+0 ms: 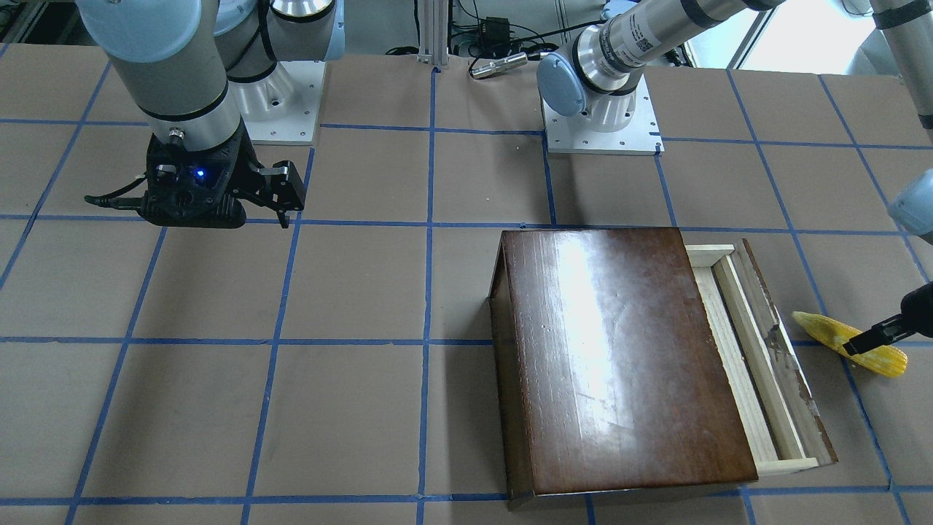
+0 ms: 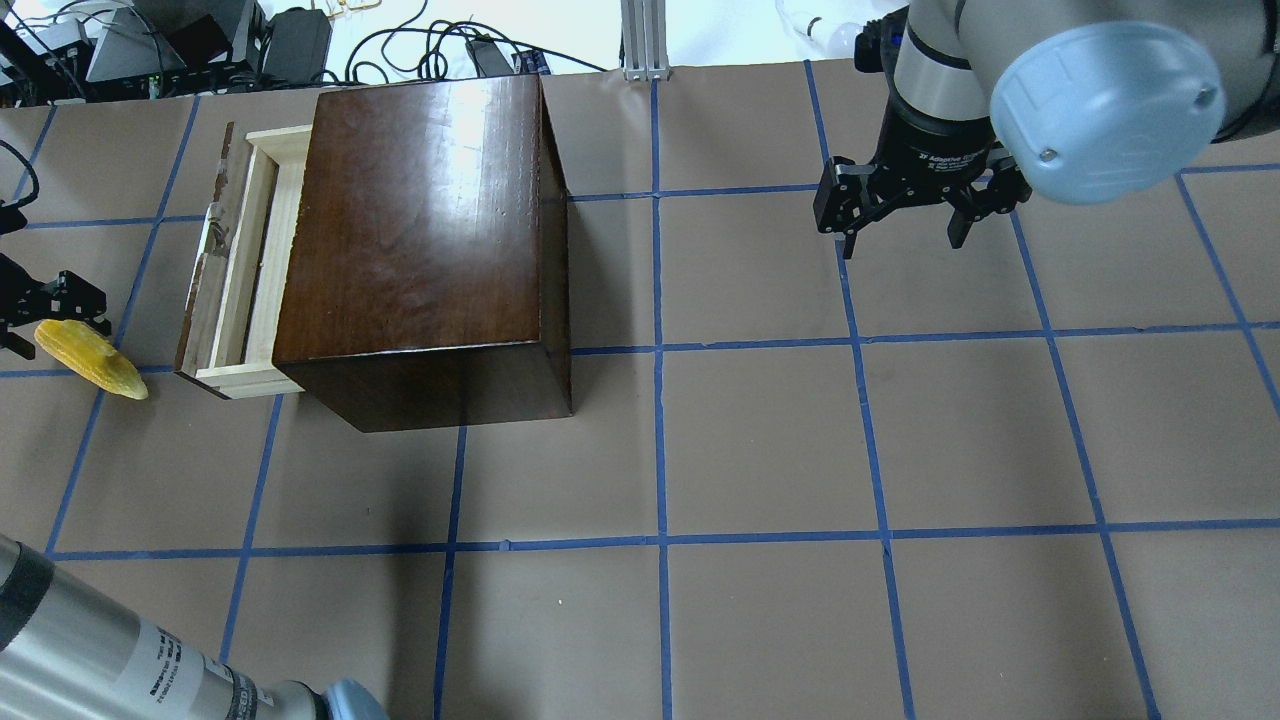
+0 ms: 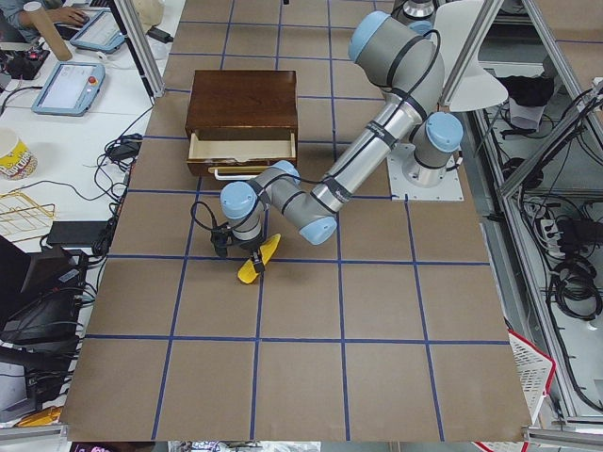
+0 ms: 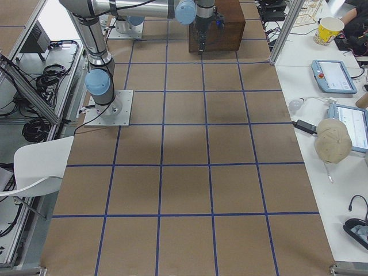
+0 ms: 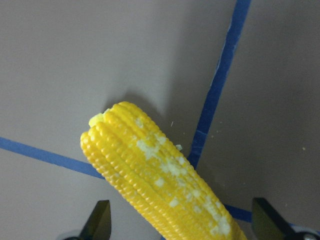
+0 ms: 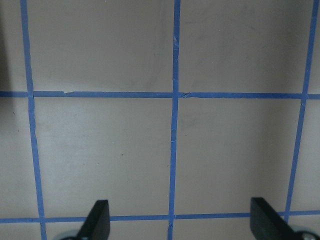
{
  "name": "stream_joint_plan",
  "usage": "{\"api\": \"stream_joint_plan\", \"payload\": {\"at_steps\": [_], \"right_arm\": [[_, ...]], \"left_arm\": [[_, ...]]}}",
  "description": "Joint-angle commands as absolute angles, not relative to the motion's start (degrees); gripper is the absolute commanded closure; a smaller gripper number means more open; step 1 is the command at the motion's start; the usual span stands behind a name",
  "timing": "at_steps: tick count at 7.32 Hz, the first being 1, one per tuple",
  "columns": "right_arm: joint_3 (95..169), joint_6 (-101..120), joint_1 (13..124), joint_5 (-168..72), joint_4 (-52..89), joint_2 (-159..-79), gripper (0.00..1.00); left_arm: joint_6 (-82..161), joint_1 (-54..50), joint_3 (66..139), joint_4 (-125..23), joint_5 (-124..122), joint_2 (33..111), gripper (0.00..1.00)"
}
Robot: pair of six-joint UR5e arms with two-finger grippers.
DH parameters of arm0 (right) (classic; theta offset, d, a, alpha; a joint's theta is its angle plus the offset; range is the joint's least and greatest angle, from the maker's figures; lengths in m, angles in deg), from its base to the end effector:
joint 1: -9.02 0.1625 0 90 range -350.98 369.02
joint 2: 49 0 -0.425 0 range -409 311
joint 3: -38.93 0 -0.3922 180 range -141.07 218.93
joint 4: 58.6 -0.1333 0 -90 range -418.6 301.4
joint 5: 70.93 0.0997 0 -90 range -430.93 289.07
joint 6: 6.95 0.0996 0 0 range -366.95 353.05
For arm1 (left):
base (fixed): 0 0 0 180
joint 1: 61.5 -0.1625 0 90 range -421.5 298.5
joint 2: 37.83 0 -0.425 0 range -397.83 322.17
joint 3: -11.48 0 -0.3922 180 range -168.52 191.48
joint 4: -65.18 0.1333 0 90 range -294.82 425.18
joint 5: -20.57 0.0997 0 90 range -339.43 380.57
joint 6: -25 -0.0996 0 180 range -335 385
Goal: Open drawer and put corn inside
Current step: 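Lower the left gripper onto the yellow corn cob and grasp it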
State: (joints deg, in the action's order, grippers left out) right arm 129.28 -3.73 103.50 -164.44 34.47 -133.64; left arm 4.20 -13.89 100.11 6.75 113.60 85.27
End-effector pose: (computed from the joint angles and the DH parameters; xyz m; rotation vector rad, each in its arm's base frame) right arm 0.1678 -0.5134 0.4427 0.0360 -3.0765 -0.0644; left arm 0.3538 -0.5775 0.2125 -0.5801 3.0429 0.0466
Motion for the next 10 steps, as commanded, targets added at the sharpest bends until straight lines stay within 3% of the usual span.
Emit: {"api": "stream_joint_plan", "payload": {"at_steps": [1,3,4,8,9,10], "right_arm": [[129.3,-3.7,103.5,-164.4,34.5,-133.6,0.0],[129.3,-3.7,103.5,-164.4,34.5,-133.6,0.0],[129.3,-3.7,103.5,-164.4,34.5,-133.6,0.0],[129.3,-3.7,103.5,-164.4,34.5,-133.6,0.0],[129.3,-3.7,103.5,-164.4,34.5,-133.6,0.0],[129.3,-3.7,103.5,-164.4,34.5,-133.6,0.0]], "left_arm": [[10.0,-14.0,101.2,6.9,113.3,85.4,0.0],[11.1,-14.0,101.3,7.1,113.3,85.7,0.0],[10.6,-14.0,101.6,7.2,113.3,85.7,0.15],[10.5,-14.0,101.8,7.1,110.2,86.2,0.93],[10.5,-14.0,101.7,7.1,110.2,86.3,1.0],[10.6,-14.0,101.7,7.1,110.3,86.2,1.0]]}}
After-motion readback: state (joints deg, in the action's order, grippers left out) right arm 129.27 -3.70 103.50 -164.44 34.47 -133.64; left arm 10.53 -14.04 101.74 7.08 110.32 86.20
